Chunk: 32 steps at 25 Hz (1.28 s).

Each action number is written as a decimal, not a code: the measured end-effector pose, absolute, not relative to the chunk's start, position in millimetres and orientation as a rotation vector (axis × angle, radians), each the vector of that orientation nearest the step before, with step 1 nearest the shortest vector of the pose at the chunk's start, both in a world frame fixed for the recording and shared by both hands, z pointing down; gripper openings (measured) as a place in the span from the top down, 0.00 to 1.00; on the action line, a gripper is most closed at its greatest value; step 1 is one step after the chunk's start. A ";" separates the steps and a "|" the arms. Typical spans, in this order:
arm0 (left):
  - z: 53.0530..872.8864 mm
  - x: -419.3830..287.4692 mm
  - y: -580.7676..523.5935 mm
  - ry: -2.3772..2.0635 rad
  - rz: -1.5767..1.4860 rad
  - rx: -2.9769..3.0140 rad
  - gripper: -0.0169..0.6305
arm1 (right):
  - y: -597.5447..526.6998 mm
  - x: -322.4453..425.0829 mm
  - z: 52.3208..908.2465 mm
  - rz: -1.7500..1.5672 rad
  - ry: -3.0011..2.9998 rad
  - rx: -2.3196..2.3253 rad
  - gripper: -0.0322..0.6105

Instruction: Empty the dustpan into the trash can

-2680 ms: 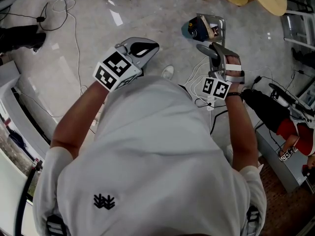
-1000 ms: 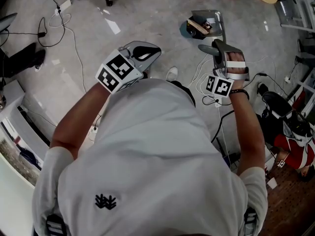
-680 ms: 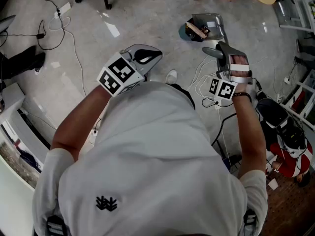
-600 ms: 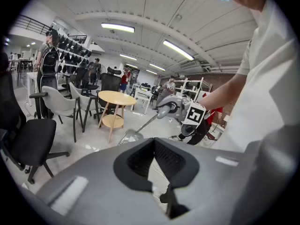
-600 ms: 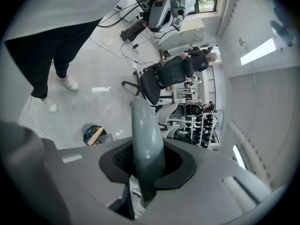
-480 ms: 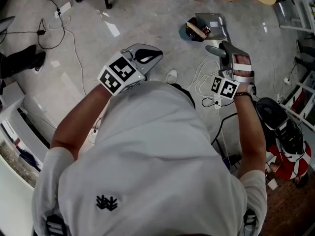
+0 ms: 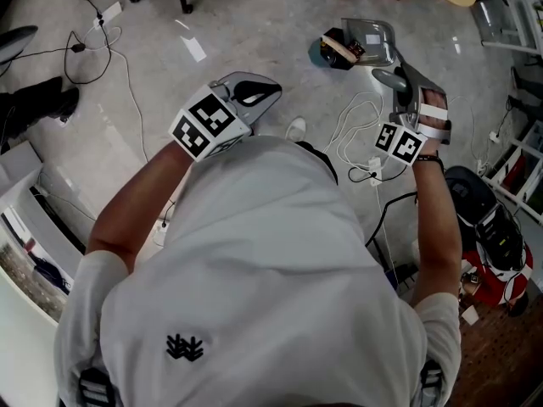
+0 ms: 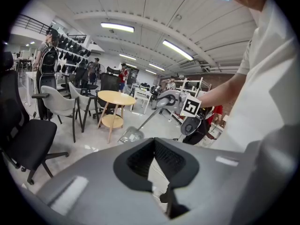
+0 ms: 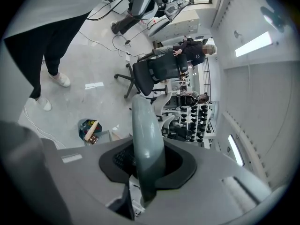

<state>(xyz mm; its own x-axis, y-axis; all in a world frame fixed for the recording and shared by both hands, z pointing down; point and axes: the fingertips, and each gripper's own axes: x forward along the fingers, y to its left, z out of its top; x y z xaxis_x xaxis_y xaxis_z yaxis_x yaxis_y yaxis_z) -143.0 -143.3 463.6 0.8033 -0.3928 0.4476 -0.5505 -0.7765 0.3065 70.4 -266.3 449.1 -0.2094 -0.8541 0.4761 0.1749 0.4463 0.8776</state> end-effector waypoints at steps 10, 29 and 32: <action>462.4 -143.1 -147.4 -0.689 0.502 2.569 0.89 | -270.9 71.4 438.5 -1.090 -1.458 0.617 0.83; 460.2 -130.8 -154.6 -0.616 0.522 2.599 0.89 | -279.6 133.6 403.1 -0.907 -1.444 0.873 0.83; 461.0 -128.5 -152.2 -0.584 0.531 2.603 0.89 | -273.9 146.6 392.4 -0.837 -1.450 0.946 0.83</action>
<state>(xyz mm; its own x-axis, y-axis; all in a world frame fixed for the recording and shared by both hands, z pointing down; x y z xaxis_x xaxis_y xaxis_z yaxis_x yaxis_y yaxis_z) -128.5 -152.2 461.0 0.8387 -0.3133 0.4455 -0.4732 -0.8240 0.3115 146.6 -273.9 392.4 -0.0197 -0.9075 0.4197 -0.0907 0.4197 0.9031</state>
